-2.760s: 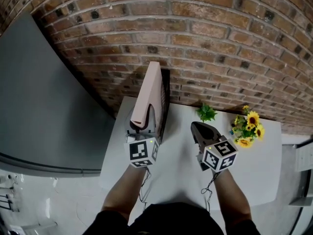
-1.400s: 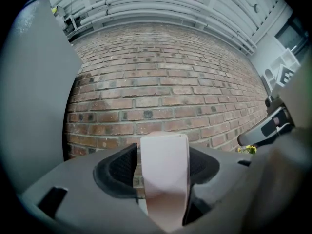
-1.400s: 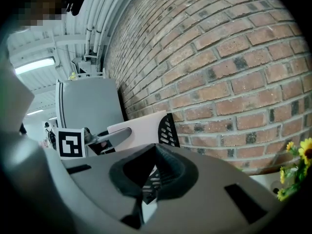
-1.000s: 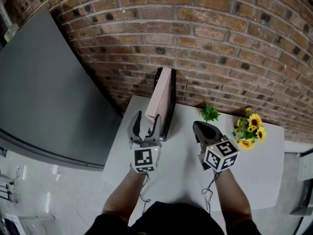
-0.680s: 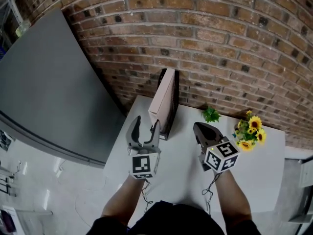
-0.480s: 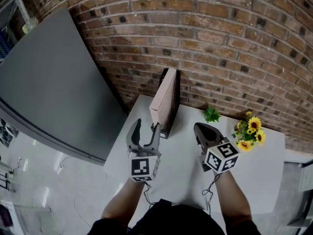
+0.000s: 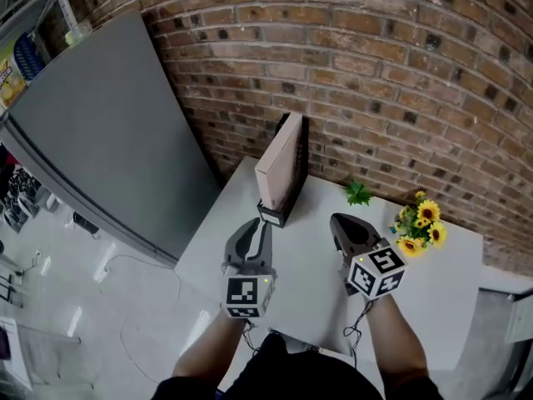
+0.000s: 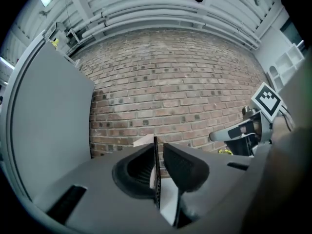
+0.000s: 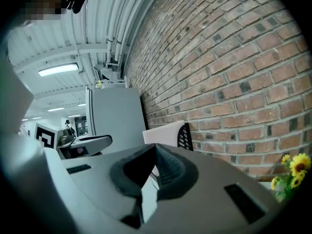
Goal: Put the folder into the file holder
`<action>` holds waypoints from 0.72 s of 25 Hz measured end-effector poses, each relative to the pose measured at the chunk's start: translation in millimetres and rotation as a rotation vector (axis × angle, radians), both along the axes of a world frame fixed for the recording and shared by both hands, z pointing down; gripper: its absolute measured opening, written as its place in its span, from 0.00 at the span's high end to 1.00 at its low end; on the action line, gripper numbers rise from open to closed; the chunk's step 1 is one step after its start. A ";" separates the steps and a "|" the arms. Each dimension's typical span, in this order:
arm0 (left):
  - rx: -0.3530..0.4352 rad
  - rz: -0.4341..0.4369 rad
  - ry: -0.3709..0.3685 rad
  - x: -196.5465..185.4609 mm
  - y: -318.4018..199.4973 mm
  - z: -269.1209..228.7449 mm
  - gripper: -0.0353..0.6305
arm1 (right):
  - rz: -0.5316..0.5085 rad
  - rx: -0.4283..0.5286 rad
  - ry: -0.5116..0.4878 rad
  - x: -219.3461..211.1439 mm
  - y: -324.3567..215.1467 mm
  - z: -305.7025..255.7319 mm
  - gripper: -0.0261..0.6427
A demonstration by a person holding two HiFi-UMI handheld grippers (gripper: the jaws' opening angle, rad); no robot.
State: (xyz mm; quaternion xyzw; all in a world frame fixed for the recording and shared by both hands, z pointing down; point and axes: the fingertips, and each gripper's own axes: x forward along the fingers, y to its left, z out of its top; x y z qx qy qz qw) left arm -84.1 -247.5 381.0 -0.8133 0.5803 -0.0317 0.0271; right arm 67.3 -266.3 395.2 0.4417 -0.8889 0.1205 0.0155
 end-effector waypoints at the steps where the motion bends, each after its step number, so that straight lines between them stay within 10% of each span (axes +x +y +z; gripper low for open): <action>1: -0.010 -0.002 0.004 3.0 6.2 0.2 0.88 | -0.008 0.003 0.006 1.1 4.9 -0.1 0.96; 18: -0.148 -0.019 0.065 32.5 89.2 45.0 0.94 | -0.083 -0.034 0.038 15.1 62.0 31.6 0.96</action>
